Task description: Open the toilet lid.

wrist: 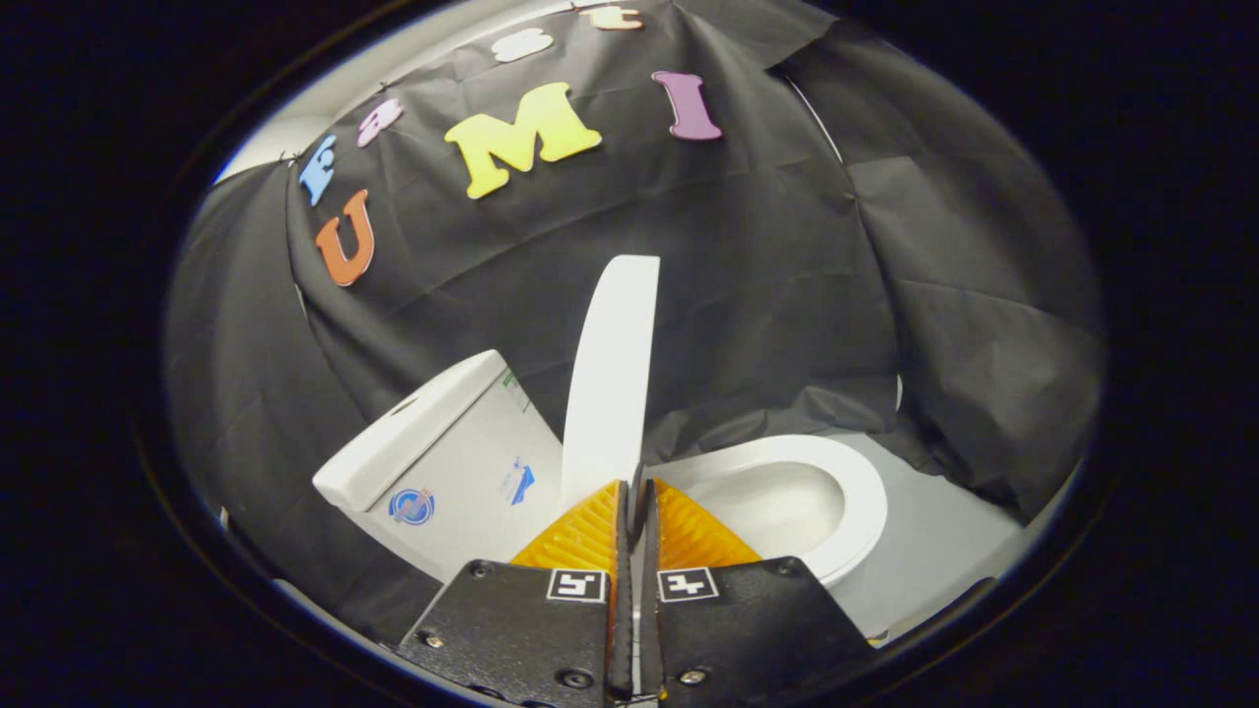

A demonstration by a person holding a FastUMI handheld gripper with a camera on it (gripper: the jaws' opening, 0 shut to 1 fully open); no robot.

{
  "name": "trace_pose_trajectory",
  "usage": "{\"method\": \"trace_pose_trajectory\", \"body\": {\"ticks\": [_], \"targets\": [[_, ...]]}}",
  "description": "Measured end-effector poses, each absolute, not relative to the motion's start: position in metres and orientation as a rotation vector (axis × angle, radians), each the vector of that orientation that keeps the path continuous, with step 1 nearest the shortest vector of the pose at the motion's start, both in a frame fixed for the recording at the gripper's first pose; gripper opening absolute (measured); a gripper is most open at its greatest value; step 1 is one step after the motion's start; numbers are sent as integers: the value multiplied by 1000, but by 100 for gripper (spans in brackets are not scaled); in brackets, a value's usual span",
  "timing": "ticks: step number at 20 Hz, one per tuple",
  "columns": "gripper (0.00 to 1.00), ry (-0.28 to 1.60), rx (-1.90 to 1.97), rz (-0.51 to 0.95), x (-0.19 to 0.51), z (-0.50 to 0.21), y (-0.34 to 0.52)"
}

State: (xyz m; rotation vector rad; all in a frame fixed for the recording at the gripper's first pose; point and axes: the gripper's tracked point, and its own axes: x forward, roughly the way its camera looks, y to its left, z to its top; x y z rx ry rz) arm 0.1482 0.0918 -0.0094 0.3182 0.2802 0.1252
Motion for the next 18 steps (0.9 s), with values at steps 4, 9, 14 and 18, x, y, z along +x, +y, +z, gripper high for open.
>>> {"method": "trace_pose_trajectory", "body": {"ticks": [4,9,14,18], "targets": [[6,271,258,104,148,-6,104],[6,246,187,99,146,2,125],[6,221,103,84,147,5,145],[6,206,62,83,146,7,163]]}}
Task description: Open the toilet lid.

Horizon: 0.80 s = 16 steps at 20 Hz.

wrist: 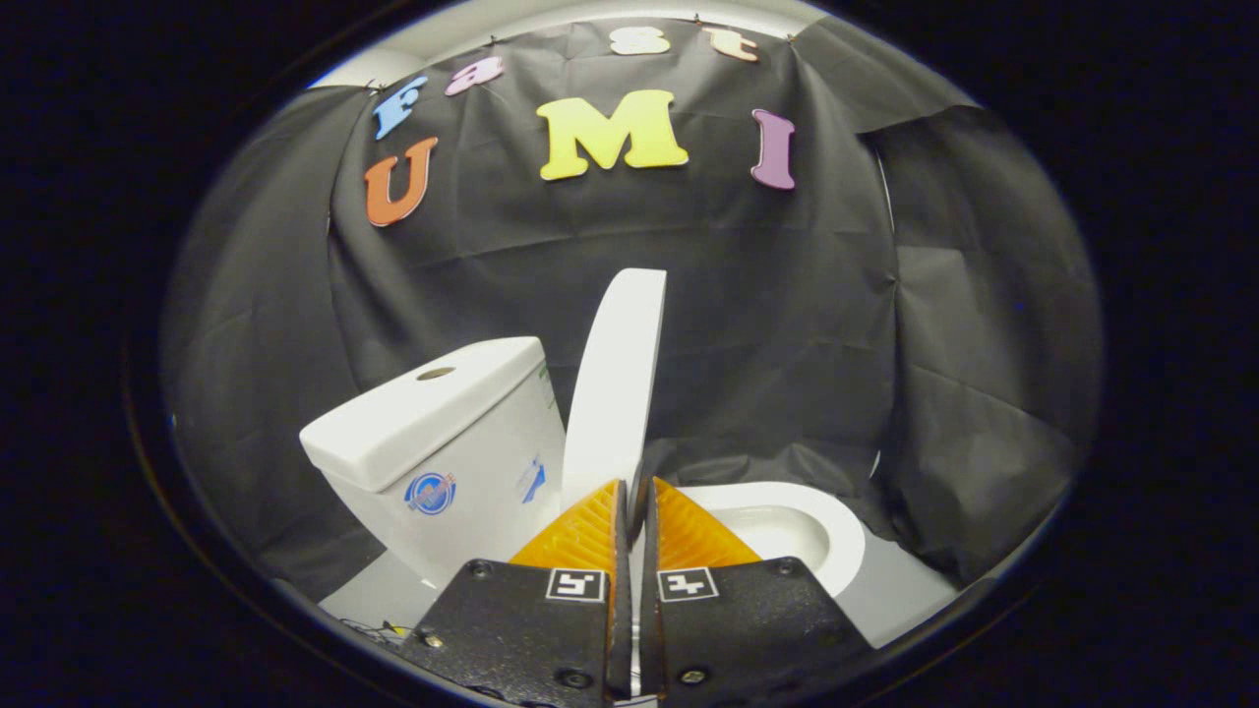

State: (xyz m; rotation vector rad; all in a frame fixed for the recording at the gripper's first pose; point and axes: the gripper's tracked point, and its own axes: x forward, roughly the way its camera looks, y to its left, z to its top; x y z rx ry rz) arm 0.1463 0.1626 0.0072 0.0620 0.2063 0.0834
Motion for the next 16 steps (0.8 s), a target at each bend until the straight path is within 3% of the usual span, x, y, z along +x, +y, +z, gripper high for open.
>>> {"method": "trace_pose_trajectory", "body": {"ticks": [16], "targets": [[7,173,-109,123,150,11,238]]}}
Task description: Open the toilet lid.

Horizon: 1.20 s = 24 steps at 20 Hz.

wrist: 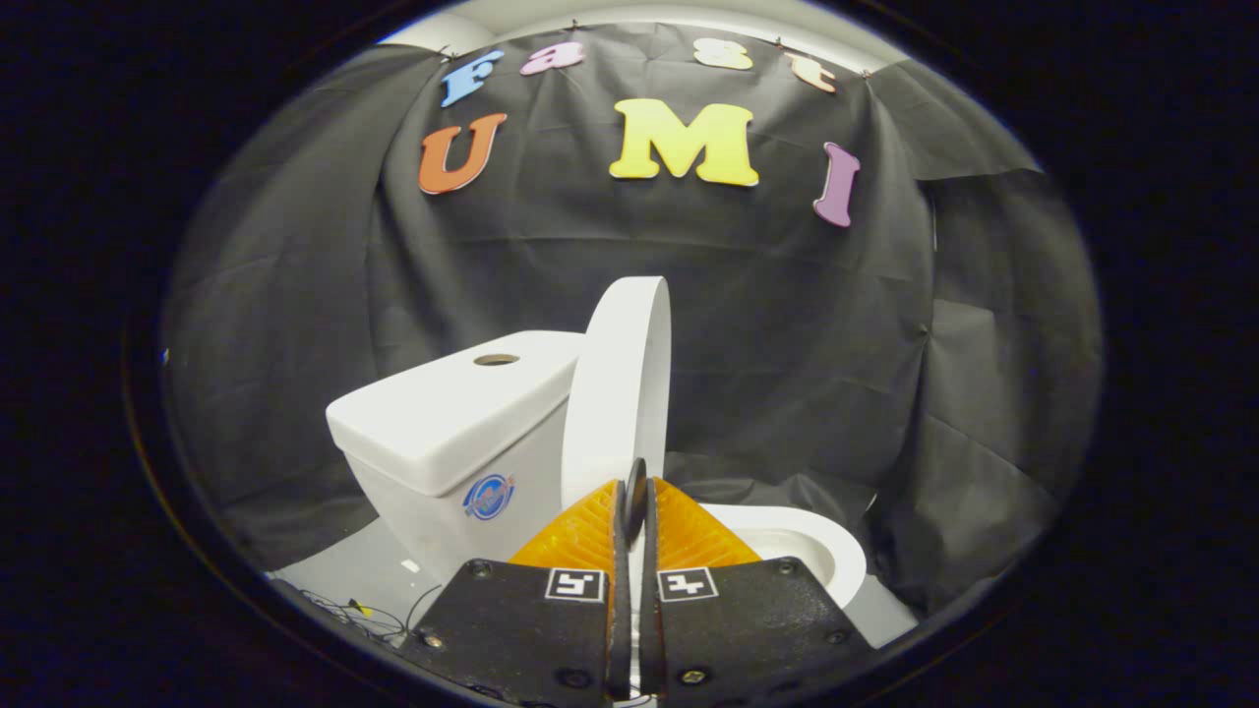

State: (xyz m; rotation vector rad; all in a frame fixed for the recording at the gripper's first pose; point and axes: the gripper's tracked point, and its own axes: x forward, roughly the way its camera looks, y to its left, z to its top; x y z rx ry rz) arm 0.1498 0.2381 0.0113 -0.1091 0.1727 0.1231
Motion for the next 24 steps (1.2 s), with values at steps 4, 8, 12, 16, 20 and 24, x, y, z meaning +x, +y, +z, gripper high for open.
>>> {"method": "trace_pose_trajectory", "body": {"ticks": [4,8,12,16,20,24], "targets": [[7,162,-152,147,150,10,255],[7,145,-220,148,149,10,269],[7,148,-238,157,150,8,276],[7,148,-276,165,148,7,283],[7,160,-337,166,149,9,279],[35,169,-336,317,126,20,291]]}}
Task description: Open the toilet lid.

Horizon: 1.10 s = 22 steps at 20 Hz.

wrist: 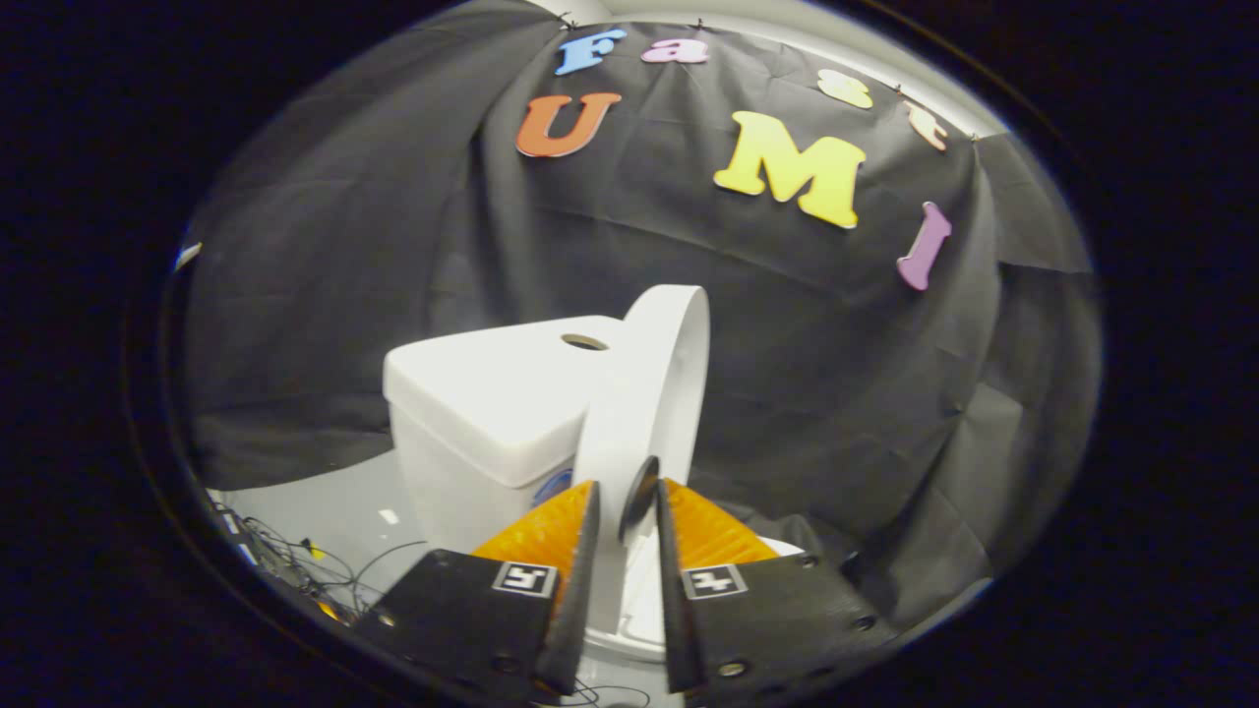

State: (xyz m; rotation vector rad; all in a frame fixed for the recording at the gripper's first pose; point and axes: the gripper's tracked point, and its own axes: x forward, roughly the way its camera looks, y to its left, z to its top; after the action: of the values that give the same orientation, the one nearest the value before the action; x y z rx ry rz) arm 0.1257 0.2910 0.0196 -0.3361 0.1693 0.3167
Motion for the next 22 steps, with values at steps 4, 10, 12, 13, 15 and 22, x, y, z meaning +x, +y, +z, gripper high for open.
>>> {"method": "trace_pose_trajectory", "body": {"ticks": [4,10,12,13,15,22], "targets": [[62,-48,-242,302,88,87,248],[100,-140,1,249,46,121,138],[100,-143,37,189,40,113,91],[100,-141,37,154,39,106,67],[100,-134,16,88,37,86,23],[100,-61,9,-31,8,6,-58]]}}
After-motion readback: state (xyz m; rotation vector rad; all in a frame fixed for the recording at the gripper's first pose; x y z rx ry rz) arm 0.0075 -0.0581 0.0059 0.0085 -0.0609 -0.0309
